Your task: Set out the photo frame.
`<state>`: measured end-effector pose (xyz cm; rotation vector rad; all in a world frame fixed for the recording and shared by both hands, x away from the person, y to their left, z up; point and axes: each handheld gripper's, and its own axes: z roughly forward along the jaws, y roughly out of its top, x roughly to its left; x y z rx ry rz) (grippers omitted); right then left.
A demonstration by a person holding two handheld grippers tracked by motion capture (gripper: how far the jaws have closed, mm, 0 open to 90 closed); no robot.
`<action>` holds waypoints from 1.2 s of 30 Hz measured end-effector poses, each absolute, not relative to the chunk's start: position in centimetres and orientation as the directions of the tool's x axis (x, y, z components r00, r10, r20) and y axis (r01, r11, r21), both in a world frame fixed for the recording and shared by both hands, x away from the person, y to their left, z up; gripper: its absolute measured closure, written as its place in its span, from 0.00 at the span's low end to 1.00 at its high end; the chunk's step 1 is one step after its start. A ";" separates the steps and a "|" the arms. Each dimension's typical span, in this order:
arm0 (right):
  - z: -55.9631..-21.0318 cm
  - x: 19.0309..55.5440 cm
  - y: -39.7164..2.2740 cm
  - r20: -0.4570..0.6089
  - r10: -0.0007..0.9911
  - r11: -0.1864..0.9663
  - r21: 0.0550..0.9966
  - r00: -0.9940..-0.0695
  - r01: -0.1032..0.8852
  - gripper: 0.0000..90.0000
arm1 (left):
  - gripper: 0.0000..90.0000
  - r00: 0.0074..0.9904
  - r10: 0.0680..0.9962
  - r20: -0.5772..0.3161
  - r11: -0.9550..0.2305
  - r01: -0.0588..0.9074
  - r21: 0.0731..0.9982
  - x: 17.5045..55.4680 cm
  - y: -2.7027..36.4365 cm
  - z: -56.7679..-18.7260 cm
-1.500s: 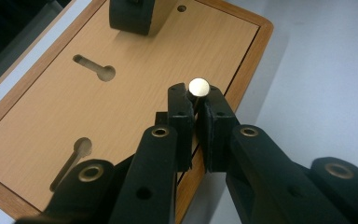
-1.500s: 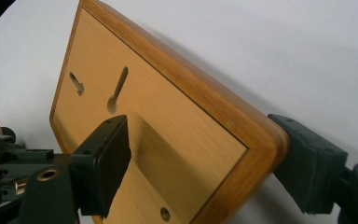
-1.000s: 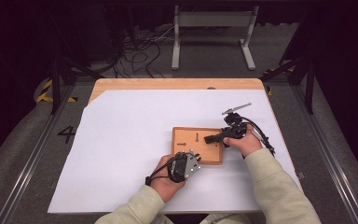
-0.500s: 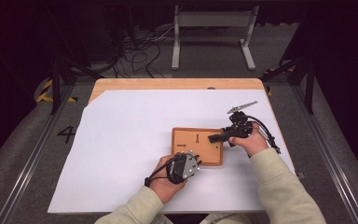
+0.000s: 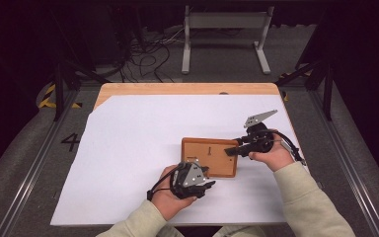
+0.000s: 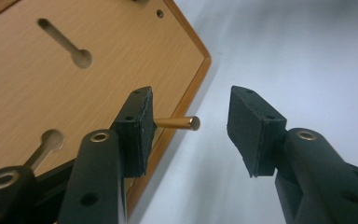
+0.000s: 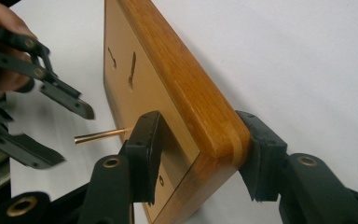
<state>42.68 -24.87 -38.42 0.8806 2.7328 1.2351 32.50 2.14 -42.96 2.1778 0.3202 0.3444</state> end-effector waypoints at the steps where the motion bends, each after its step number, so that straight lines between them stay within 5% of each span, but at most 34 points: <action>1: -38.4 42.5 -24.8 0.199 0.498 0.532 0.698 -0.844 0.479 0.59 | 0.56 0.927 0.354 0.124 -0.568 0.108 0.816 32.5 2.5 -42.7; 16: -37.5 39.8 -24.2 0.025 0.467 0.616 0.708 -0.884 0.345 0.61 | 0.48 0.850 0.524 0.043 -0.414 0.210 0.886 33.4 9.1 -39.5; 36: -37.0 36.7 -23.9 -0.104 0.413 0.683 0.692 -0.905 0.233 0.66 | 0.44 0.748 0.663 -0.003 -0.329 0.296 0.897 36.5 14.7 -40.7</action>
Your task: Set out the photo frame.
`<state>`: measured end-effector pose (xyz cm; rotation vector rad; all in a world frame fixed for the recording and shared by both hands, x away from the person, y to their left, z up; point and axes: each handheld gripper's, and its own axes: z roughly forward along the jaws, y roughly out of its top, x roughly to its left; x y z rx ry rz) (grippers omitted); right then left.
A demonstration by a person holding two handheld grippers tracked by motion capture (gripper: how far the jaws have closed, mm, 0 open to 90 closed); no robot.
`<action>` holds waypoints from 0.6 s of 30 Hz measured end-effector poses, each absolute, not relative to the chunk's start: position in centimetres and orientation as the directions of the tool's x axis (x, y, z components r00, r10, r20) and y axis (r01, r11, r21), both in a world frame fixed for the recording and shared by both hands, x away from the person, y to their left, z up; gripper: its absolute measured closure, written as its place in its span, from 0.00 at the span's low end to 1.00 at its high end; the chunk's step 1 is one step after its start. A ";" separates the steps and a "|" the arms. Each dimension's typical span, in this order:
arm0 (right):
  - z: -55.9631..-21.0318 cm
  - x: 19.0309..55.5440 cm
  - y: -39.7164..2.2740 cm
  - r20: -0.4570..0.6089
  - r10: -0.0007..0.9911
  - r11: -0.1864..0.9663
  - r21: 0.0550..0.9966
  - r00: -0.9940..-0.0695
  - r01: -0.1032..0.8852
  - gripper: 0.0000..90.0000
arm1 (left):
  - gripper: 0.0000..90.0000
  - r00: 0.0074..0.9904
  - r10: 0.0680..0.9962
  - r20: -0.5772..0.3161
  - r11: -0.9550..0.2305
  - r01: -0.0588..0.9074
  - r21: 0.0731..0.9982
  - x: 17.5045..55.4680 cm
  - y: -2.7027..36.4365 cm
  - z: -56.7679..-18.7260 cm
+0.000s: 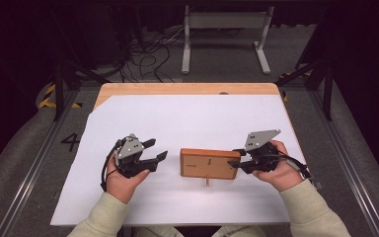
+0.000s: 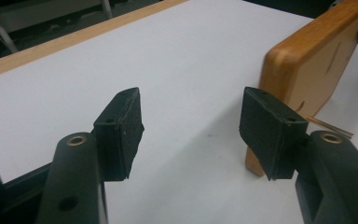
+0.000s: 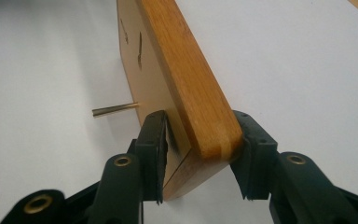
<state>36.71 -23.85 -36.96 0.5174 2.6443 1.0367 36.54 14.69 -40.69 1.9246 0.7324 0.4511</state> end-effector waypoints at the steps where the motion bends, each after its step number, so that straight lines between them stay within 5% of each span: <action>1: -36.9 36.5 -23.8 -0.105 0.410 0.684 0.692 -0.906 0.229 0.67 | 0.44 0.745 0.667 -0.005 -0.330 0.302 0.894 36.7 14.8 -40.9; 18: -36.9 33.6 -23.6 -0.171 0.359 0.718 0.679 -0.917 0.155 0.71 | 0.43 0.736 0.675 -0.044 -0.323 0.348 0.880 37.7 15.3 -42.2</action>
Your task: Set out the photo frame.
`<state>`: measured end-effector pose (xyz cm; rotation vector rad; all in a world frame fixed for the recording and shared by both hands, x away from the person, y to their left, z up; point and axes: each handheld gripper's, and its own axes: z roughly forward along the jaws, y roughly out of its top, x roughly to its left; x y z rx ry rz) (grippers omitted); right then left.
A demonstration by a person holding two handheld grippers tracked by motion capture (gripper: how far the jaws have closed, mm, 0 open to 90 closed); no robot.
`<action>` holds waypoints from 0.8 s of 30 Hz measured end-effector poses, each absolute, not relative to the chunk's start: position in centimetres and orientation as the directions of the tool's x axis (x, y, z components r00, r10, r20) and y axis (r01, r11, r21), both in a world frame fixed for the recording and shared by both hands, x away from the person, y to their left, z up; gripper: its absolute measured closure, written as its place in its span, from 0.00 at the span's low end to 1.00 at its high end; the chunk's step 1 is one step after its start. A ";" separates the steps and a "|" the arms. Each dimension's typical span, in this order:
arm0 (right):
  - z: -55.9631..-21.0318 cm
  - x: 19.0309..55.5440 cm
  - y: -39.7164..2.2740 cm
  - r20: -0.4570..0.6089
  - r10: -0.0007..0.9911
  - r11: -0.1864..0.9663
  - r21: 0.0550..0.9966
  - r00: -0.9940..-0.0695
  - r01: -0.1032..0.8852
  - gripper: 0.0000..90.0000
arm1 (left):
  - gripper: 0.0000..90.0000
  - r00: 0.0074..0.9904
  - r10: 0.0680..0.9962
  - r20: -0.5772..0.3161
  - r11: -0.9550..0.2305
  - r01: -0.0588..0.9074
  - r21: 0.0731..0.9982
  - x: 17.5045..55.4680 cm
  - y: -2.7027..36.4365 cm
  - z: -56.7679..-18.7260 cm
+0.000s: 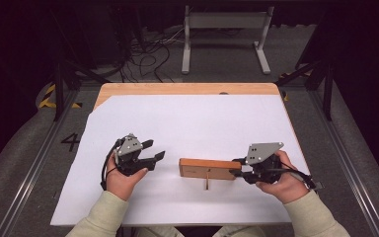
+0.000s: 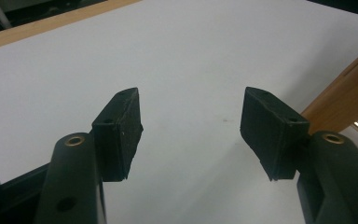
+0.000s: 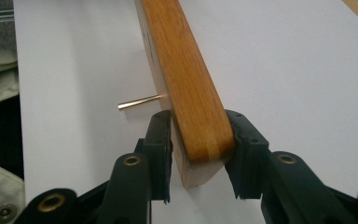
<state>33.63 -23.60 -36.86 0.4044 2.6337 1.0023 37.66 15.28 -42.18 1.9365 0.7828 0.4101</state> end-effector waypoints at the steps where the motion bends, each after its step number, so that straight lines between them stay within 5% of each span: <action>1: -36.9 33.5 -23.6 -0.174 0.356 0.719 0.678 -0.918 0.150 0.71 | 0.43 0.736 0.676 -0.044 -0.323 0.350 0.879 37.7 15.3 -42.2; 18: -37.4 31.7 -23.6 -0.144 0.332 0.714 0.684 -0.932 0.149 0.65 | 0.42 0.732 0.677 -0.076 -0.321 0.386 0.865 38.3 15.5 -43.2; 24: -37.4 31.2 -24.2 -0.109 0.362 0.683 0.707 -0.926 0.183 0.52 | 0.42 0.733 0.675 -0.080 -0.320 0.389 0.864 38.4 15.3 -43.2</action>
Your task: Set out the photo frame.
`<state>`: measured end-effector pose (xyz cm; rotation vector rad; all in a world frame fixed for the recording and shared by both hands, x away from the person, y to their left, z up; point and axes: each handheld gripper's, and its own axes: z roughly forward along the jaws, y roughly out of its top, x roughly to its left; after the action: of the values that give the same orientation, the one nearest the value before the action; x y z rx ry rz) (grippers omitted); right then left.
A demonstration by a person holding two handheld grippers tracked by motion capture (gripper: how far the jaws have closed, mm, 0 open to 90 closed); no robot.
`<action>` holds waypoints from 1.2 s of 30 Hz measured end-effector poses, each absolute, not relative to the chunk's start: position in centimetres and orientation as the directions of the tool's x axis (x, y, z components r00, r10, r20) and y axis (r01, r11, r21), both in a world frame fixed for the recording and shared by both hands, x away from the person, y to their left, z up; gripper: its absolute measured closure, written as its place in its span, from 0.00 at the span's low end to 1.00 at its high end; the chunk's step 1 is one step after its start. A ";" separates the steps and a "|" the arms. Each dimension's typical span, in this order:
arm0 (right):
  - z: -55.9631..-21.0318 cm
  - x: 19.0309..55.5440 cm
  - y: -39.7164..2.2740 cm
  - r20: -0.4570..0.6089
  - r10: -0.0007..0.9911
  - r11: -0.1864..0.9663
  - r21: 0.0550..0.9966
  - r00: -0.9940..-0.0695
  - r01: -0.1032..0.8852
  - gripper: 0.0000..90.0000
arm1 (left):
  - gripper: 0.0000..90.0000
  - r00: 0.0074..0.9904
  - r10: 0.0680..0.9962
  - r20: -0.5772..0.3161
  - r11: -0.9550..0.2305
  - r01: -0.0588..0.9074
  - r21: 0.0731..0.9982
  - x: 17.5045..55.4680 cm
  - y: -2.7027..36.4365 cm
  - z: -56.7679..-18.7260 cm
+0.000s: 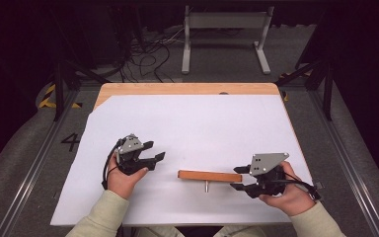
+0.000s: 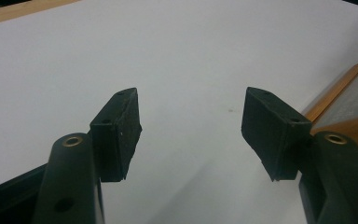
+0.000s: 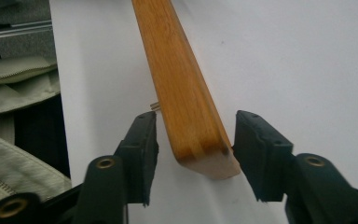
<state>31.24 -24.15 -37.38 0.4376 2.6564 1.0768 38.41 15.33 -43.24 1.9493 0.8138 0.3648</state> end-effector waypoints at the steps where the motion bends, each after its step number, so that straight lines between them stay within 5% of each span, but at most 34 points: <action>1: -37.4 31.1 -24.3 -0.103 0.368 0.679 0.709 -0.924 0.191 0.51 | 0.42 0.734 0.675 -0.077 -0.321 0.386 0.865 38.4 15.3 -43.2; 9: -38.0 30.6 -26.0 -0.061 0.445 0.646 0.713 -0.893 0.273 0.54 | 0.42 0.736 0.671 -0.086 -0.316 0.389 0.865 38.8 15.4 -43.3; 20: -39.8 30.6 -27.1 -0.016 0.446 0.684 0.651 -0.895 0.329 0.90 | 0.41 0.739 0.667 -0.096 -0.317 0.398 0.861 39.2 15.3 -43.4; 25: -40.7 30.7 -26.6 -0.009 0.418 0.705 0.634 -0.909 0.318 0.98 | 0.41 0.738 0.667 -0.099 -0.315 0.400 0.861 39.2 15.2 -43.4; 36: -42.9 31.8 -25.8 0.030 0.429 0.670 0.659 -0.903 0.341 1.00 | 0.41 0.738 0.667 -0.102 -0.318 0.406 0.857 39.2 15.3 -43.6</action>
<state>31.81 -25.81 -42.92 0.6382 2.7532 1.0476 39.21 15.35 -43.57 1.9533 0.8180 0.3330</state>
